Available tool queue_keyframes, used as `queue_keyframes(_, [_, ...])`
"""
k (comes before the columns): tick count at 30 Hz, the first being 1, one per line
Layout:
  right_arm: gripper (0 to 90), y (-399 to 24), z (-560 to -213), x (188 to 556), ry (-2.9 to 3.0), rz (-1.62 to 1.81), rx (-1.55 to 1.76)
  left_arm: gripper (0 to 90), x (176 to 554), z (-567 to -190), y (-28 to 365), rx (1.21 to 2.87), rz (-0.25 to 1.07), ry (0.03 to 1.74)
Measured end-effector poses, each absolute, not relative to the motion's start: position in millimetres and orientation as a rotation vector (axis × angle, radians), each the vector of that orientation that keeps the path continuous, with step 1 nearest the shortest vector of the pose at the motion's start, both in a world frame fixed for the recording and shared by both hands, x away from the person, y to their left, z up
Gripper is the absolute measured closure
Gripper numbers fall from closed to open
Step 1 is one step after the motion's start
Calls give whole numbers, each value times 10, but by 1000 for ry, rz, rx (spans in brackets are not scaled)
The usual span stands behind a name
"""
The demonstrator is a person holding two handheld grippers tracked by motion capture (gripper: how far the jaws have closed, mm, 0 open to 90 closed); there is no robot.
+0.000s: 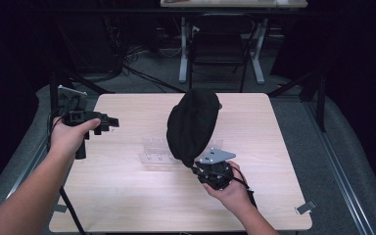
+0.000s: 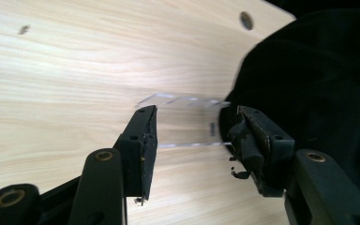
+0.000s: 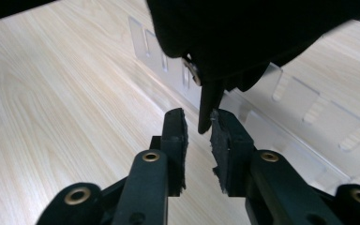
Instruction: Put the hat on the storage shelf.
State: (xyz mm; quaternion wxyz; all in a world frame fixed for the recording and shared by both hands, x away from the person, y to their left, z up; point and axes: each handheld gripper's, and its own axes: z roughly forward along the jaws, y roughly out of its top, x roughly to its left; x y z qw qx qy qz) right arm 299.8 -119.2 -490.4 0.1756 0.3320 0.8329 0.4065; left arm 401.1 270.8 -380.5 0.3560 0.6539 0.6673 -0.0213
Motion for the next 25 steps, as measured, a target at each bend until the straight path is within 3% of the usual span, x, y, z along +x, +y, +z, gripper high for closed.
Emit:
queue_keyframes(9, [688,-1354,-4939,2914,2355,1118,970,495,3927,-3998,2722,1780,44,1749])
queue_keyframes(21, [610,-1808,-5115,2780,2325,985,1080,519,3705,-4367,2823,1946,272,1739])
queue_keyframes(25, [539,-1978,-5154,2750,2269,1053,1134,548,3615,-4606,2865,1966,347,1741])
